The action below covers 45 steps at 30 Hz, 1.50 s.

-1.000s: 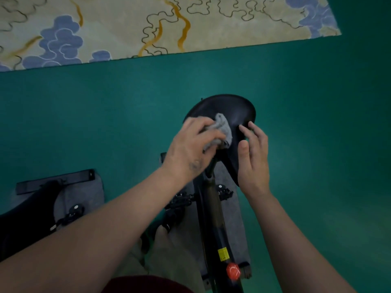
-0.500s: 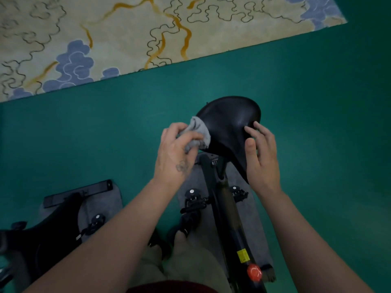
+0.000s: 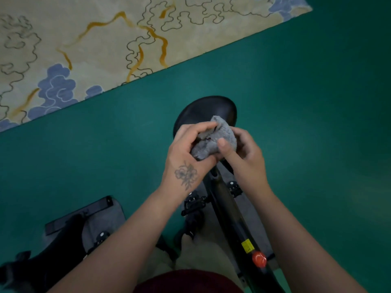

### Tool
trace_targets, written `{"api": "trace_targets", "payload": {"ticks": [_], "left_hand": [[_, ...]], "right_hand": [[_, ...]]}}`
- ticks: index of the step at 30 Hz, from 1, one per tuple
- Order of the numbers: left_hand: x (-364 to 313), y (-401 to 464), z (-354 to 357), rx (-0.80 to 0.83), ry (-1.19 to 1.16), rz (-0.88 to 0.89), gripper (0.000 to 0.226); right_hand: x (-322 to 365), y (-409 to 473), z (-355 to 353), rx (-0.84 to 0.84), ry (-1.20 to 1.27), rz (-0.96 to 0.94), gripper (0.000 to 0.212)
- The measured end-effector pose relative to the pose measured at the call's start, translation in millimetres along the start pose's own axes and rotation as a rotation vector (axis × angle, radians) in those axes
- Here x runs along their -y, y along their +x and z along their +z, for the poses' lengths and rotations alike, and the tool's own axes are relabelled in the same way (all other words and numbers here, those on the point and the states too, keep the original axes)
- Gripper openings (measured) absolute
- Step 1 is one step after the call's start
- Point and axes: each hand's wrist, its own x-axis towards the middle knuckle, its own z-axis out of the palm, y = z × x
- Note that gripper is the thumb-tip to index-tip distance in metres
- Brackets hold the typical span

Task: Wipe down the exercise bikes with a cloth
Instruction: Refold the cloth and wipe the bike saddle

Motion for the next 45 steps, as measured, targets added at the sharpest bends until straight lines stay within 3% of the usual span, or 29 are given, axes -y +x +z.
{"api": "trace_targets", "payload": {"ticks": [4,9,15,18,21,25,32,37,39,43,45], "left_hand": [[-0.7,2.8,-5.1,0.149,-0.054,-0.021,0.068],[-3.5,19.0,-15.6,0.141,-0.159,-0.215,0.064],[-1.3,40.6,-28.4,0.083,-0.126,-0.208,0.027],[4.5,49.6,-31.7,0.059,-0.089,-0.257,0.023],[17.5,57.0,-31.3,0.033,-0.027,-0.315,0.023],[28.5,59.5,-25.0,0.007,0.214,-0.267,0.024],[45.8,52.5,-32.2,-0.052,0.515,-0.134,0.035],[62.7,41.6,-50.5,-0.042,0.446,-0.15,0.058],[72.6,37.1,-57.2,0.033,0.396,-0.188,0.074],[86.1,25.0,-60.9,0.197,0.287,-0.24,0.101],[88.1,21.3,-58.6,0.234,0.225,-0.248,0.108]], "right_hand": [[-2.1,8.0,-3.4,-0.054,0.075,0.088,0.023],[3.4,16.8,-12.4,0.076,0.032,0.092,0.026],[15.5,37.4,-22.0,0.146,-0.063,0.082,0.038],[20.1,53.0,-29.0,0.153,-0.15,0.105,0.055],[21.6,74.0,-30.5,0.146,-0.323,0.081,0.049],[16.6,105.4,-27.7,0.093,-0.591,-0.065,0.042],[-4.6,100.3,-15.0,-0.044,-0.966,-0.509,0.04],[-15.5,76.7,-6.7,0.138,-1.063,-0.748,0.012],[-19.9,77.6,-4.4,0.201,-1.099,-0.76,0.011],[-32.4,94.9,-6.1,0.382,-1.163,-0.66,0.035],[-35.9,105.2,-7.2,0.456,-1.141,-0.632,0.038]]}}
